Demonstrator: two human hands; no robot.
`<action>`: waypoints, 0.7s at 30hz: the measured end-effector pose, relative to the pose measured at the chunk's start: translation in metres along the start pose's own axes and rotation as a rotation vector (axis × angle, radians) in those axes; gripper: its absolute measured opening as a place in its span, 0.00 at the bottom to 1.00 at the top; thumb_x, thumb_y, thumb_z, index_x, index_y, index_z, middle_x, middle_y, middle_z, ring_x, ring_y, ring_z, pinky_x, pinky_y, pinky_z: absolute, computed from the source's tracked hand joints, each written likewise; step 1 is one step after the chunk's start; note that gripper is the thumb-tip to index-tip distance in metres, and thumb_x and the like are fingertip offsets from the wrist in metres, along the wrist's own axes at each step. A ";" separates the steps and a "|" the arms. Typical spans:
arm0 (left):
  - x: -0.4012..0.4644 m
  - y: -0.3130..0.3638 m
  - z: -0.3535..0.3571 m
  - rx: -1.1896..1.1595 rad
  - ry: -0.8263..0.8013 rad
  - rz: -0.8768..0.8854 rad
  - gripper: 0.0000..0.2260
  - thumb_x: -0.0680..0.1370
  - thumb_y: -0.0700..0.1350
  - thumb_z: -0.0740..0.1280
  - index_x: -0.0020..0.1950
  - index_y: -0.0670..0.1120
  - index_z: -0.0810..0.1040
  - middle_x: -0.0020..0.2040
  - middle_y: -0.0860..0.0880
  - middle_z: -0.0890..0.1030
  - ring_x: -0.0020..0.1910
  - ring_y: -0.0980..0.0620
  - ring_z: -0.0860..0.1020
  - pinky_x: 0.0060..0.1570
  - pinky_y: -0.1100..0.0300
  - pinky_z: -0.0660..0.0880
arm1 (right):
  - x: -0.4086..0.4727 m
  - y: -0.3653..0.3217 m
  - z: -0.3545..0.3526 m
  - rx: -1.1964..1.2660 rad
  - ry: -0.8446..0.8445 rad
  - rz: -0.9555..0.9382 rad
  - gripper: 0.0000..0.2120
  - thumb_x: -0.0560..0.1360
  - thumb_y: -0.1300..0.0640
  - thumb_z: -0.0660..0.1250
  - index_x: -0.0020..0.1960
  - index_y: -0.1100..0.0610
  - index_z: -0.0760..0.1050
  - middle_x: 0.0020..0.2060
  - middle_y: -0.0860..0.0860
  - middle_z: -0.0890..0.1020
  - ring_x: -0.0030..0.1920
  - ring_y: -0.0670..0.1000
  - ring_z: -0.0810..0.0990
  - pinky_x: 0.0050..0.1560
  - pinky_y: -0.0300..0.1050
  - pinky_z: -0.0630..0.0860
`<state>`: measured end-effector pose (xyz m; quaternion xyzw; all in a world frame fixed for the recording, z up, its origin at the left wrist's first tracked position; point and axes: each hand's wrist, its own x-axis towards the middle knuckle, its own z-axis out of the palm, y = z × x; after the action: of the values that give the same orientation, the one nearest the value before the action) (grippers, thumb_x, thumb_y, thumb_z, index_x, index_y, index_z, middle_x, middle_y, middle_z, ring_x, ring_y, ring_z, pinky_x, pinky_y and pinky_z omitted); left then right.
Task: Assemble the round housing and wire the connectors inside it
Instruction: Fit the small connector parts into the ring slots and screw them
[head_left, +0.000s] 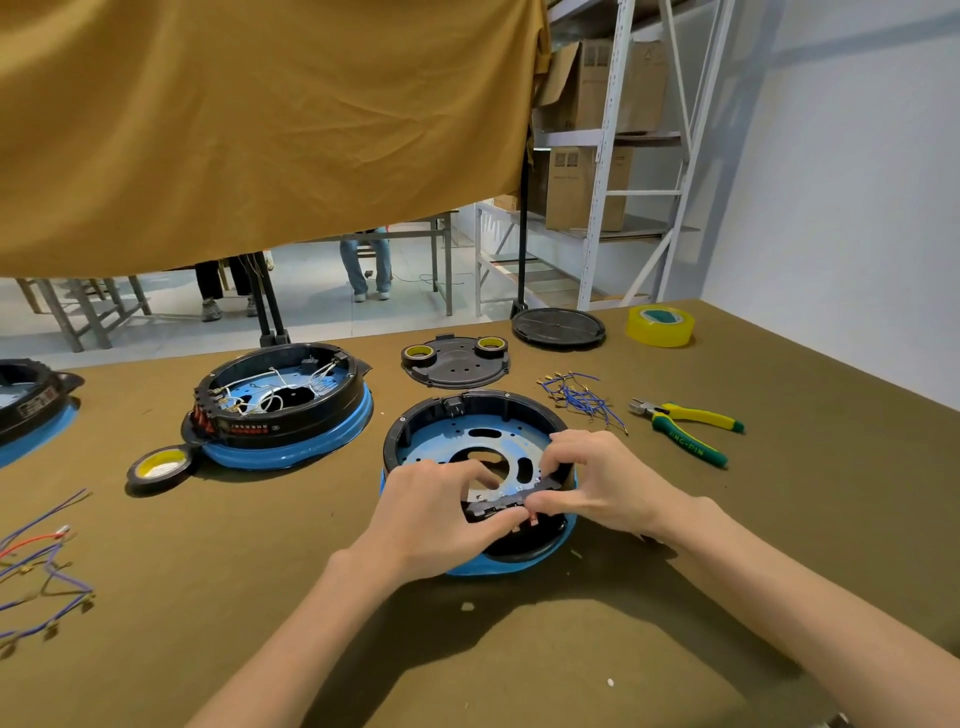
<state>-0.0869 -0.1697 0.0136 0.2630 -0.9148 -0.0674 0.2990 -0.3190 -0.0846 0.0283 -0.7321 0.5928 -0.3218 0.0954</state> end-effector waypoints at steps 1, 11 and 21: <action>0.000 0.001 0.000 0.017 -0.019 -0.009 0.28 0.73 0.77 0.58 0.58 0.60 0.82 0.33 0.66 0.72 0.35 0.66 0.73 0.38 0.71 0.62 | -0.001 -0.002 0.000 0.055 0.010 0.041 0.13 0.74 0.38 0.72 0.42 0.47 0.81 0.41 0.44 0.82 0.46 0.47 0.80 0.47 0.54 0.78; 0.029 -0.019 -0.022 -0.104 0.004 -0.344 0.22 0.82 0.60 0.62 0.72 0.51 0.72 0.66 0.55 0.75 0.65 0.57 0.72 0.68 0.51 0.71 | 0.033 0.012 -0.001 -0.058 0.022 0.483 0.23 0.83 0.57 0.63 0.77 0.58 0.66 0.72 0.55 0.74 0.72 0.54 0.73 0.70 0.48 0.69; 0.022 -0.049 -0.005 -0.299 0.066 -0.564 0.12 0.84 0.54 0.63 0.58 0.51 0.83 0.54 0.52 0.84 0.54 0.52 0.80 0.53 0.53 0.79 | 0.046 0.012 -0.004 -0.338 0.038 0.572 0.15 0.84 0.53 0.59 0.68 0.54 0.76 0.58 0.55 0.83 0.53 0.57 0.81 0.52 0.52 0.80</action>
<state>-0.0777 -0.2225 0.0149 0.4613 -0.7756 -0.2727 0.3335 -0.3268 -0.1304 0.0413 -0.5355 0.8209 -0.1925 0.0480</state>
